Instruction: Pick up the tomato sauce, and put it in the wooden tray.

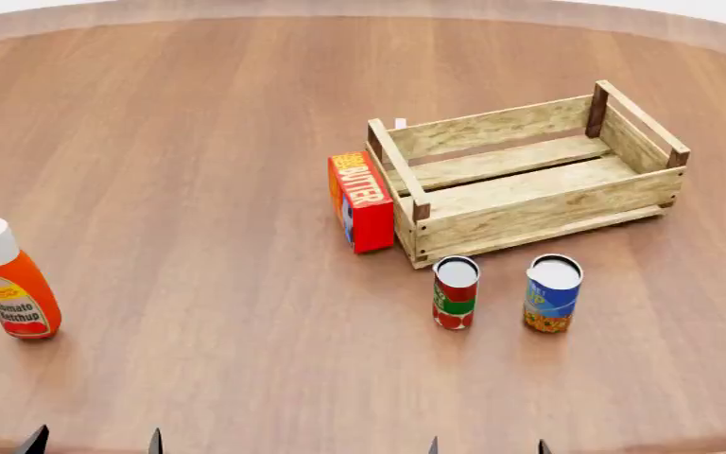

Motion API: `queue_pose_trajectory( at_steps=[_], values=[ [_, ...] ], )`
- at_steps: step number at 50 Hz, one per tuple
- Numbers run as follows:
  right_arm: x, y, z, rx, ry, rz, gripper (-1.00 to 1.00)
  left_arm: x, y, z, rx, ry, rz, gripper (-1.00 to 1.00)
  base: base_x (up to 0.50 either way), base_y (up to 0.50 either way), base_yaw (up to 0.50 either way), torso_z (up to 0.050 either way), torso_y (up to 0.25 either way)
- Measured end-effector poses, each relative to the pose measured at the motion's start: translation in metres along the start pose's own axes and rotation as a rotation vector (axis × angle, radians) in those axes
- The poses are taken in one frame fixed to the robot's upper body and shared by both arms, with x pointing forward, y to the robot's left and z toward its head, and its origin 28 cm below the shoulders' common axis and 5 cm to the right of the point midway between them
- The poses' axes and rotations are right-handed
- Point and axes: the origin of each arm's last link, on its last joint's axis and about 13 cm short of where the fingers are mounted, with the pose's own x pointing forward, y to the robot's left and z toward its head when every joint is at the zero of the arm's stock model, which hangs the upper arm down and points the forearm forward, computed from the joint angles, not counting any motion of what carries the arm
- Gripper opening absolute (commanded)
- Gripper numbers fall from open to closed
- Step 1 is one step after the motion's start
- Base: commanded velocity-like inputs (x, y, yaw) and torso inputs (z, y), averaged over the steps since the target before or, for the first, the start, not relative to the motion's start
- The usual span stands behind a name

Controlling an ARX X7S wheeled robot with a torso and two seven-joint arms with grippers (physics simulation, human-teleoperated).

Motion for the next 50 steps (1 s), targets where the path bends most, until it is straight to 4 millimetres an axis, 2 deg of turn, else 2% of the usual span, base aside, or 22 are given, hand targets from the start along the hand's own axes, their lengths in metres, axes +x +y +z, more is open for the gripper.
queue_pose_trajectory(
  at_steps=[44, 50],
  values=[
    [-0.0006, 0.0043, 0.0071, 0.052, 0.004, 0.024, 1.0, -0.0003, -0.0004, 0.0006, 0.041, 0.012, -0.002, 1.0, 0.0, 0.0, 0.0, 0.0, 0.0],
    [-0.0015, 0.0054, 0.0069, 0.052, 0.006, 0.031, 1.0, -0.0008, -0.0004, 0.0003, 0.044, 0.017, 0.0, 1.0, 0.45, 0.0, 0.0, 0.0, 0.0]
  ],
)
